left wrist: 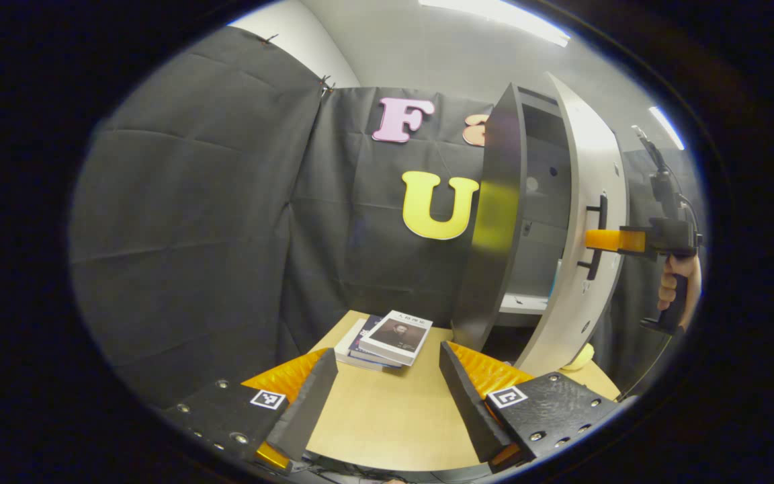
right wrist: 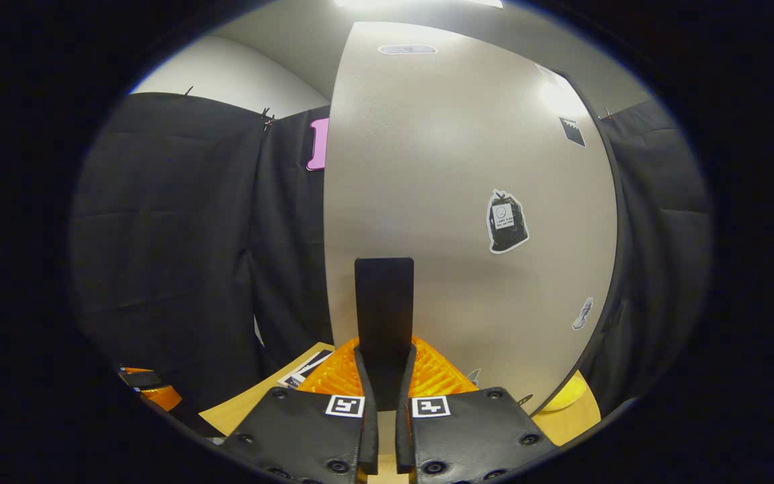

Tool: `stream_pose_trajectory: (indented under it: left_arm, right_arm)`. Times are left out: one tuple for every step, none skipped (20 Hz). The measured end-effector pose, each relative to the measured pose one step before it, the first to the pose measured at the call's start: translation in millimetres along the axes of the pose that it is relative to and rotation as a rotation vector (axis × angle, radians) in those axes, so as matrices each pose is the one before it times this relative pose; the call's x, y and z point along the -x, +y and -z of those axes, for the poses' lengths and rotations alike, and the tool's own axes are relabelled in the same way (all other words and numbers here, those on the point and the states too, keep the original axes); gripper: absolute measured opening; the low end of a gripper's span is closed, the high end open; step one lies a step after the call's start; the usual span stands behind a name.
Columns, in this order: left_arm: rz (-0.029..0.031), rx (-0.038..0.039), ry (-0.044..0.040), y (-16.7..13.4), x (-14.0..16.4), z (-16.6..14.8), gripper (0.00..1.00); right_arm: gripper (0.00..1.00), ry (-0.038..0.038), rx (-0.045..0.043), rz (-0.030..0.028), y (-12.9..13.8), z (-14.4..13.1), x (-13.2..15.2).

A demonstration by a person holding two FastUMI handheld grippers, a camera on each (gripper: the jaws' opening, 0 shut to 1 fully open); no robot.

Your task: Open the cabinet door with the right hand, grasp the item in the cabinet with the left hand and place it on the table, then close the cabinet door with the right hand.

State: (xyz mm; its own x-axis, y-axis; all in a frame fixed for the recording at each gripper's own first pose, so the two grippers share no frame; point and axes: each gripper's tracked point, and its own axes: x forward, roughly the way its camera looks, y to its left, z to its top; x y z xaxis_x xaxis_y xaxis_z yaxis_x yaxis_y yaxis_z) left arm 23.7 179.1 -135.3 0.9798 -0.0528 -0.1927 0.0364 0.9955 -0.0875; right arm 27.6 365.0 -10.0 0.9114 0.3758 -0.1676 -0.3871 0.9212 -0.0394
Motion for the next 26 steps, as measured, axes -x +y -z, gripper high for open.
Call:
stream_pose_trajectory:
  left_arm:
    - [0.00648, 0.005, 0.00308, -5.12, -0.8, 1.09, 0.93]
    - [0.00742, 0.00344, 0.00057, -3.0, 1.39, 0.47, 0.93]
    - [0.0057, -0.00096, -0.00057, -3.38, 0.24, -0.93, 0.93]
    - [0.0036, -0.00422, 0.00048, -2.48, -0.42, -0.32, 0.93]
    - [0.00299, -0.00486, -0.00012, -2.2, -1.11, -0.53, 0.93]
    - [0.00339, -0.00324, 0.00123, -2.75, -0.67, 0.49, 0.93]
    - [0.00353, -0.00111, 0.00134, -2.28, -1.27, -0.94, 0.93]
    - [0.00396, 0.00016, 0.00019, -2.47, -1.1, 0.3, 0.93]
    - [0.00162, 0.00097, -0.00044, -1.99, -0.11, -0.86, 0.93]
    - [-0.0015, 0.00156, -0.00329, -1.16, -1.37, -0.72, 0.93]
    - [-0.00144, 0.00278, -0.00339, -0.71, -0.44, -1.51, 0.93]
    - [0.00354, 0.00491, 0.00139, -1.74, -1.56, 1.25, 0.93]
    - [0.00599, 0.00628, 0.00531, -3.41, -2.4, 0.54, 0.93]
    - [0.01012, 0.00651, 0.00393, -4.19, -2.04, -0.08, 0.93]
    - [0.01549, 0.0041, 0.00409, -5.54, -3.31, -0.11, 0.93]
    - [0.01588, -0.00275, 0.00687, -5.38, -3.34, 2.48, 0.93]
    - [0.01063, -0.00974, 0.00487, -4.19, -2.35, 0.31, 0.93]
    - [0.0139, -0.01182, 0.00281, -5.35, -1.73, -1.04, 0.93]
    - [0.01542, -0.0108, 0.00227, -6.57, -3.19, 0.02, 0.93]
    - [0.0164, -0.00954, 0.0031, -7.55, -1.52, 0.19, 0.93]
    - [0.01914, -0.00823, 0.00357, -8.68, -2.69, 0.38, 0.93]
    - [0.01879, -0.00819, 0.00323, -7.74, -3.36, 0.71, 0.93]
    - [0.01525, -0.00758, 0.00258, -5.68, -3.42, -0.42, 0.93]
    - [0.01295, -0.00697, 0.00342, -5.95, -3.99, 1.92, 0.93]
    - [0.00964, -0.00721, 0.00898, -6.05, -4.66, 1.84, 0.93]
    - [-0.00152, -0.0109, 0.01604, -3.13, -4.12, 6.19, 0.93]
  right_arm:
    - [0.12, 0.00746, -0.00091, -0.00533, -2.0, 0.77, 5.24]
    - [0.12, 0.0075, 0.00032, -0.00481, -1.3, 1.11, 5.99]
    - [0.12, 0.0059, -0.001, -0.00338, -2.09, 0.56, 5.58]
    - [0.12, 0.00406, -0.00205, -0.00198, -0.9, 0.21, 6.27]
    - [0.12, 0.0016, -0.00197, -0.00104, -1.5, -0.33, 4.97]
    - [0.12, 0.00137, -0.00361, -0.00032, -2.22, 1.55, 5.26]
    - [0.12, 0.00259, -0.00199, -0.00087, -2.73, 0.68, 5.25]
    - [0.12, 0.00265, -0.00242, -0.00113, -2.15, 1.73, 6.6]
    - [0.12, 0.0032, -0.0031, -0.0013, -2.9, 0.38, 5.74]
    - [0.12, 0.00114, -0.00543, -0.00139, -3.13, 0.64, 3.53]
    - [0.12, 0.00472, -0.011, -0.00329, -4.15, 0.39, 4.02]
    - [0.12, 0.00606, -0.01642, -0.00335, -2.54, 1.01, 4.66]
    - [0.12, 0.00493, -0.0125, -0.00198, -4.78, 0.51, 4.04]
    - [0.12, 0.00279, -0.00685, 0.00183, -3.12, -0.18, 4.27]
    - [0.12, 0.00178, -0.00091, 0.00425, -4.12, -0.35, 2.91]
    - [0.1, 0.00127, 0.00044, 0.00519, -1.39, 0.34, 3.65]
    - [0.1, 0.00321, 0.00338, 0.0029, -2.56, -0.06, 3.68]
    - [0.12, 0.00493, 0.00028, 0.00275, -1.21, 1.35, 5.23]
    - [0.12, 0.00402, -0.00429, 0.00463, -2.94, 0.38, 3.7]
    - [0.12, 0.00058, -0.00474, 0.00543, -3.25, 0.68, 3.64]
    - [0.12, 0.00009, -0.00152, 0.00543, -3.79, -0.48, 2.54]
    - [0.11, 0.00043, -0.00119, 0.0068, -1.01, 0.07, 4.18]
    - [0.12, 0.00194, -0.00273, 0.00755, -3.35, 0.01, 4.77]
    - [0.12, 0.00204, -0.00279, 0.00701, -4.12, 1.54, 4.43]
    - [0.11, -0.00233, -0.00066, 0.00447, -4.27, 0.76, 3.53]
    - [0.1, -0.00245, 0.00063, 0.00075, -3.83, 0.41, 2.12]
